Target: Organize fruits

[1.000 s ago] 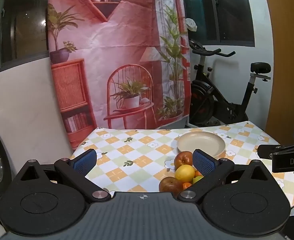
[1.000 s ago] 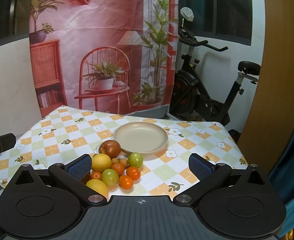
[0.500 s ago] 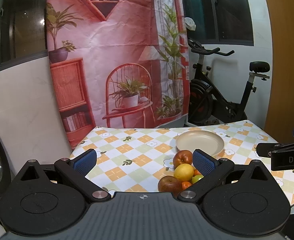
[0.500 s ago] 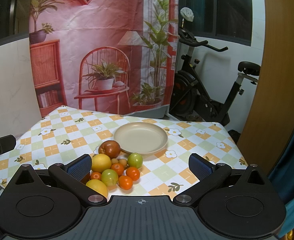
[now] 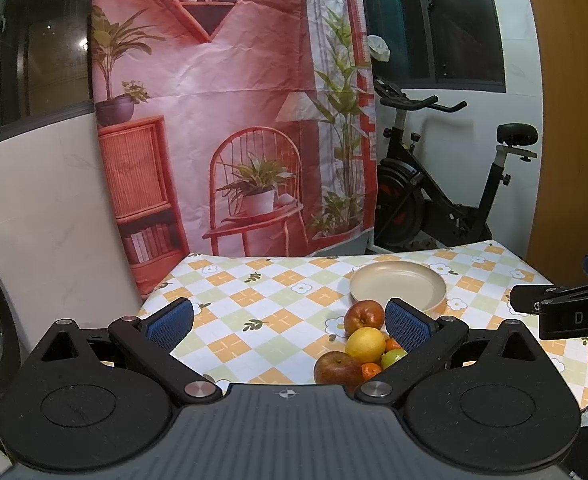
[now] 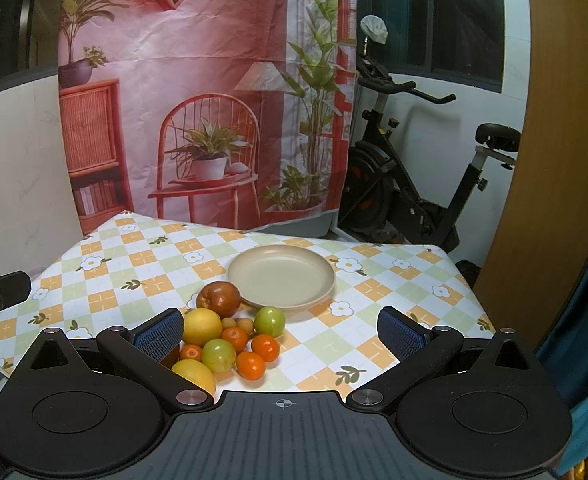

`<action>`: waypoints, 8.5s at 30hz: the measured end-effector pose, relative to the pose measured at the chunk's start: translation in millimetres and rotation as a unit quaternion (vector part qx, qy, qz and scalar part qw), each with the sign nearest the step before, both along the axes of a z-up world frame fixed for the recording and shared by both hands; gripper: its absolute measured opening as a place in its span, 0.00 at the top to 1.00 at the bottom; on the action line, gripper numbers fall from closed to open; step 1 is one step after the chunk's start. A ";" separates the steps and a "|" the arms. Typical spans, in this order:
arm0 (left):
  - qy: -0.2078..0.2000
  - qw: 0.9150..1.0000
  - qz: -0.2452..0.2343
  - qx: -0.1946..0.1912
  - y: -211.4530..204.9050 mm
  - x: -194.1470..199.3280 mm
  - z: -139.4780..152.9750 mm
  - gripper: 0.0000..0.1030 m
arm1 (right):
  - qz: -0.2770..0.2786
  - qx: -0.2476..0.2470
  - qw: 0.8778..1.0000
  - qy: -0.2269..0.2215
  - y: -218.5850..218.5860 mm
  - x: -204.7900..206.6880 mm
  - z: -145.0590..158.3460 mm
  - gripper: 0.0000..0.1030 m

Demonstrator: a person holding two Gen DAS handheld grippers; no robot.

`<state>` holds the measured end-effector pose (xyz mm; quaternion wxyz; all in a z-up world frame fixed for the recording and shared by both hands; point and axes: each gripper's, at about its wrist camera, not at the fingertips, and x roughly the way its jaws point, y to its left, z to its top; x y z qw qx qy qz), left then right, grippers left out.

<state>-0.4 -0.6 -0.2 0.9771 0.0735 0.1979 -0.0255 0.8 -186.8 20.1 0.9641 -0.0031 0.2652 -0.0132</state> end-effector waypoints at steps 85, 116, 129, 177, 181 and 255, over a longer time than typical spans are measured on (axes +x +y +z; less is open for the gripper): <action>0.022 0.999 -0.023 -0.034 15.4 126.5 -20.6 0.15 | 0.106 0.024 0.992 -0.062 -22.9 143.2 -56.7 0.00; 0.175 0.976 -0.131 0.002 -26.3 269.3 -79.8 0.42 | 0.135 0.028 0.989 0.057 -54.1 240.0 -112.2 0.08; 0.284 0.938 -0.198 -0.012 -64.5 321.3 -128.8 0.47 | 0.145 0.067 0.981 0.113 -47.5 264.7 -122.8 0.10; 0.314 0.919 -0.176 -0.164 18.1 337.8 -148.3 0.49 | 0.307 0.061 0.924 0.220 73.5 313.8 -135.6 0.54; 0.319 0.921 -0.162 -0.154 27.2 340.6 -153.8 0.50 | 0.309 0.059 0.923 0.224 80.1 310.6 -140.3 0.53; 0.327 0.901 -0.183 -0.218 -45.9 428.4 -157.9 0.57 | 0.262 0.022 0.952 0.155 -19.1 409.7 -156.0 0.41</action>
